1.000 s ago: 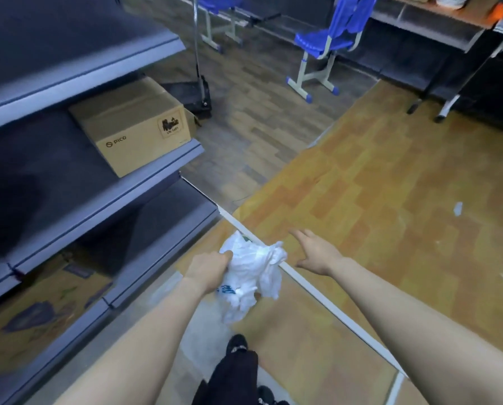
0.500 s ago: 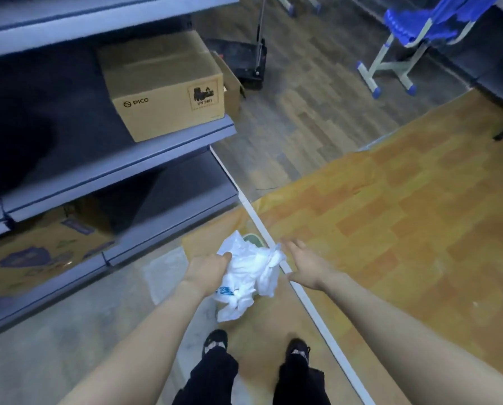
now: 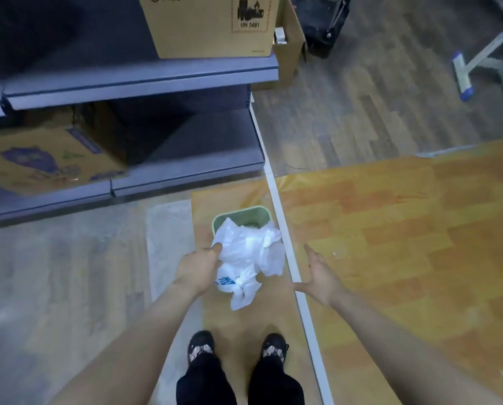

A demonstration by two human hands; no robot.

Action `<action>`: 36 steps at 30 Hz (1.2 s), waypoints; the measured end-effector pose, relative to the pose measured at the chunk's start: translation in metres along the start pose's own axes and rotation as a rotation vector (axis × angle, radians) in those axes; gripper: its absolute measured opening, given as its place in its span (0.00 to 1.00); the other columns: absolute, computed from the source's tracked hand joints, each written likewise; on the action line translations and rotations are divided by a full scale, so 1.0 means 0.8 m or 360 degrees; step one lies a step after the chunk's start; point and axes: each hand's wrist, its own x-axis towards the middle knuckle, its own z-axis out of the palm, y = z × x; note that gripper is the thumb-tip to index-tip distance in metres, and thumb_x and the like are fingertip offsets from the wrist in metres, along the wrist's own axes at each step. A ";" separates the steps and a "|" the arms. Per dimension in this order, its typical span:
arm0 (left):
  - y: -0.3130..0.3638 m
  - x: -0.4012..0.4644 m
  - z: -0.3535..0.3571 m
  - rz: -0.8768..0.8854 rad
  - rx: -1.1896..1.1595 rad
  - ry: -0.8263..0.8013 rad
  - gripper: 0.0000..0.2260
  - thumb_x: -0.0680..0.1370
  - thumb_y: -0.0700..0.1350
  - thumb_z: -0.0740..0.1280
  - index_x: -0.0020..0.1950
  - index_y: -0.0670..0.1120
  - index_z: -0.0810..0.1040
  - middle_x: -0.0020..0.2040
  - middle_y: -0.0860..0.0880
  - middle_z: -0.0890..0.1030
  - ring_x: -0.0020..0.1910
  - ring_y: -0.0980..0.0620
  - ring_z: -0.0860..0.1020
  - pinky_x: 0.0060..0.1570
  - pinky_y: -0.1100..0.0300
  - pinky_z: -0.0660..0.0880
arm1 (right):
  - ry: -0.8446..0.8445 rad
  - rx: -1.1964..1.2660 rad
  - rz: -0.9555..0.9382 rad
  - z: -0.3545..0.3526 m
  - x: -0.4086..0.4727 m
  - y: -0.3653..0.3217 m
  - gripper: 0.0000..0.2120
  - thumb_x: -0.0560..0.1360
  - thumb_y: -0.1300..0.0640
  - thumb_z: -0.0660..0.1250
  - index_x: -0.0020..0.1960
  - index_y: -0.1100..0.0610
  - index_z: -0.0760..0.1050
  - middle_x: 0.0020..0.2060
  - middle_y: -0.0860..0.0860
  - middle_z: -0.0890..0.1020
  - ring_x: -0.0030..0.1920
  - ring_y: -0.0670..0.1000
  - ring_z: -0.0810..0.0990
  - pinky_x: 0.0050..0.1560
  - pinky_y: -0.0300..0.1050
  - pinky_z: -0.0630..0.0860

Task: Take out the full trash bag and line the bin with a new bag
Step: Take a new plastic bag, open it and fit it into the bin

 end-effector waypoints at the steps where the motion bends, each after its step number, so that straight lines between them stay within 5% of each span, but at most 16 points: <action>1: -0.007 0.006 0.011 -0.0051 -0.0107 0.0027 0.10 0.80 0.45 0.57 0.59 0.42 0.68 0.54 0.43 0.79 0.52 0.40 0.77 0.45 0.53 0.72 | 0.0013 0.0029 0.0005 0.007 0.010 0.007 0.49 0.71 0.49 0.72 0.77 0.54 0.41 0.76 0.52 0.52 0.71 0.54 0.66 0.66 0.48 0.69; 9: -0.063 0.077 0.100 -0.0019 -0.0975 0.0218 0.09 0.78 0.41 0.64 0.57 0.41 0.75 0.52 0.45 0.82 0.51 0.44 0.79 0.47 0.55 0.74 | 0.0215 0.0177 -0.0189 0.058 0.118 0.036 0.50 0.67 0.53 0.76 0.77 0.55 0.46 0.75 0.52 0.56 0.73 0.53 0.61 0.67 0.45 0.64; 12: -0.065 0.088 0.111 -0.0024 -0.1604 0.0096 0.09 0.78 0.36 0.63 0.57 0.43 0.74 0.50 0.48 0.79 0.46 0.54 0.80 0.39 0.70 0.75 | 0.0338 0.0047 -0.0334 0.064 0.148 0.032 0.55 0.62 0.52 0.79 0.77 0.55 0.47 0.76 0.52 0.54 0.76 0.53 0.54 0.71 0.47 0.59; 15: -0.062 0.086 0.115 -0.0103 -0.1926 -0.0127 0.09 0.79 0.39 0.62 0.59 0.46 0.72 0.49 0.50 0.80 0.42 0.57 0.80 0.40 0.67 0.77 | 0.0396 -0.0111 -0.0467 0.058 0.163 0.023 0.57 0.56 0.46 0.81 0.76 0.50 0.52 0.76 0.50 0.56 0.76 0.53 0.52 0.73 0.56 0.57; 19: -0.062 0.080 0.117 -0.0203 -0.2069 -0.0241 0.09 0.80 0.44 0.63 0.60 0.51 0.72 0.49 0.52 0.81 0.44 0.55 0.80 0.44 0.61 0.76 | 0.0291 -0.0121 -0.0519 0.048 0.153 -0.003 0.35 0.58 0.47 0.79 0.60 0.52 0.69 0.71 0.47 0.66 0.74 0.51 0.56 0.70 0.52 0.55; 21: -0.056 0.078 0.115 -0.0260 -0.2141 -0.0237 0.10 0.80 0.45 0.62 0.61 0.51 0.72 0.51 0.51 0.81 0.47 0.53 0.80 0.45 0.60 0.77 | 0.0157 0.0021 -0.0514 0.052 0.140 -0.015 0.32 0.57 0.43 0.77 0.54 0.50 0.66 0.62 0.44 0.72 0.64 0.51 0.66 0.66 0.51 0.61; 23: -0.044 0.078 0.109 -0.0299 -0.2217 -0.0175 0.09 0.80 0.45 0.62 0.60 0.49 0.73 0.50 0.50 0.81 0.45 0.53 0.80 0.39 0.64 0.79 | 0.0071 0.0267 -0.0547 0.055 0.126 -0.028 0.38 0.54 0.37 0.73 0.59 0.46 0.63 0.56 0.39 0.73 0.59 0.48 0.72 0.63 0.51 0.70; 28: -0.014 0.076 0.090 -0.0480 -0.2258 0.0132 0.06 0.79 0.43 0.64 0.51 0.42 0.77 0.45 0.44 0.80 0.43 0.48 0.78 0.37 0.61 0.77 | 0.0151 0.0420 -0.0701 0.060 0.090 -0.059 0.53 0.57 0.38 0.75 0.74 0.39 0.50 0.71 0.40 0.59 0.69 0.41 0.61 0.65 0.39 0.62; 31: 0.003 0.062 0.069 -0.0557 -0.2298 0.0036 0.09 0.79 0.44 0.63 0.50 0.38 0.76 0.44 0.41 0.80 0.45 0.43 0.78 0.36 0.60 0.77 | 0.0097 0.0523 -0.0665 0.054 0.064 -0.074 0.44 0.67 0.52 0.75 0.74 0.40 0.52 0.65 0.42 0.69 0.63 0.42 0.69 0.55 0.33 0.67; 34: 0.021 0.040 0.037 -0.0827 -0.2538 0.0011 0.12 0.81 0.50 0.59 0.58 0.42 0.71 0.49 0.45 0.78 0.50 0.42 0.78 0.47 0.52 0.75 | 0.0215 0.0580 -0.0500 0.033 0.038 -0.088 0.25 0.75 0.53 0.66 0.69 0.40 0.63 0.46 0.42 0.78 0.53 0.49 0.77 0.42 0.35 0.69; 36: 0.032 0.024 0.016 -0.0911 -0.2412 0.0202 0.29 0.74 0.62 0.63 0.65 0.44 0.66 0.58 0.49 0.74 0.60 0.45 0.74 0.60 0.50 0.71 | 0.0278 0.0578 -0.0379 0.014 0.016 -0.096 0.18 0.78 0.50 0.61 0.67 0.41 0.66 0.39 0.40 0.75 0.48 0.50 0.78 0.37 0.32 0.67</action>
